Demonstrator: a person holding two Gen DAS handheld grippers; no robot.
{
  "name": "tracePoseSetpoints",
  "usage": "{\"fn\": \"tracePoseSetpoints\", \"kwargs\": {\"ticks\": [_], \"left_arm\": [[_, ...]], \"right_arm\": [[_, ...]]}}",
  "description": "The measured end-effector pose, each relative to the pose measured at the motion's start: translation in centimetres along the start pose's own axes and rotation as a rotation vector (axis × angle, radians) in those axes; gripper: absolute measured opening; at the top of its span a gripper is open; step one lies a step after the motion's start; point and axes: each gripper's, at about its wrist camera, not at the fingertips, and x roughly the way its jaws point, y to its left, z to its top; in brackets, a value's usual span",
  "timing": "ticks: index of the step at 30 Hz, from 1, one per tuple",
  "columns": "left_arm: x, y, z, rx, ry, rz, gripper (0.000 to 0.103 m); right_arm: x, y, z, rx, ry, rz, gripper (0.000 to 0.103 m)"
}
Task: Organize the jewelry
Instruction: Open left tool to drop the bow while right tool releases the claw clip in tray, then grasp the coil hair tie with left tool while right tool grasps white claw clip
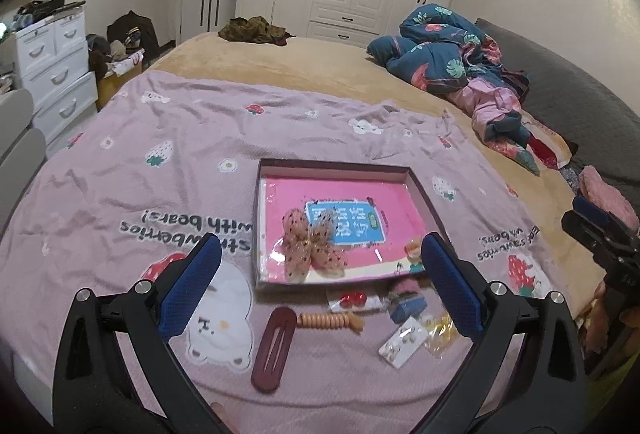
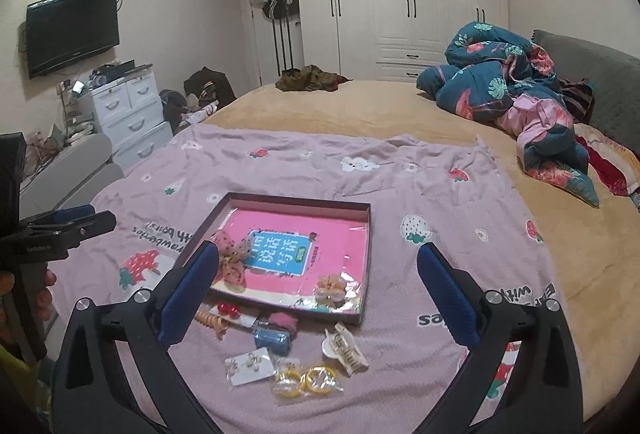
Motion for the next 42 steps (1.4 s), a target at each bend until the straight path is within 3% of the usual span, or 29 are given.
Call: {"fn": "tracePoseSetpoints", "kwargs": {"ticks": [19,34,42], "left_arm": [[0.0,-1.2,-6.4,0.025,0.101,-0.027,0.094],[3.3,-1.3,-11.4,0.037,0.238,-0.027,0.094],[5.8,-2.4,-12.3,0.022,0.287,-0.078,0.093]], "right_arm": [[-1.4,1.0,-5.8,-0.021,0.09,0.026,0.099],[0.9,0.7,-10.9,-0.022,0.214,0.016,0.099],[2.4,-0.5,-12.0,-0.018,0.244,0.004,0.099]]}}
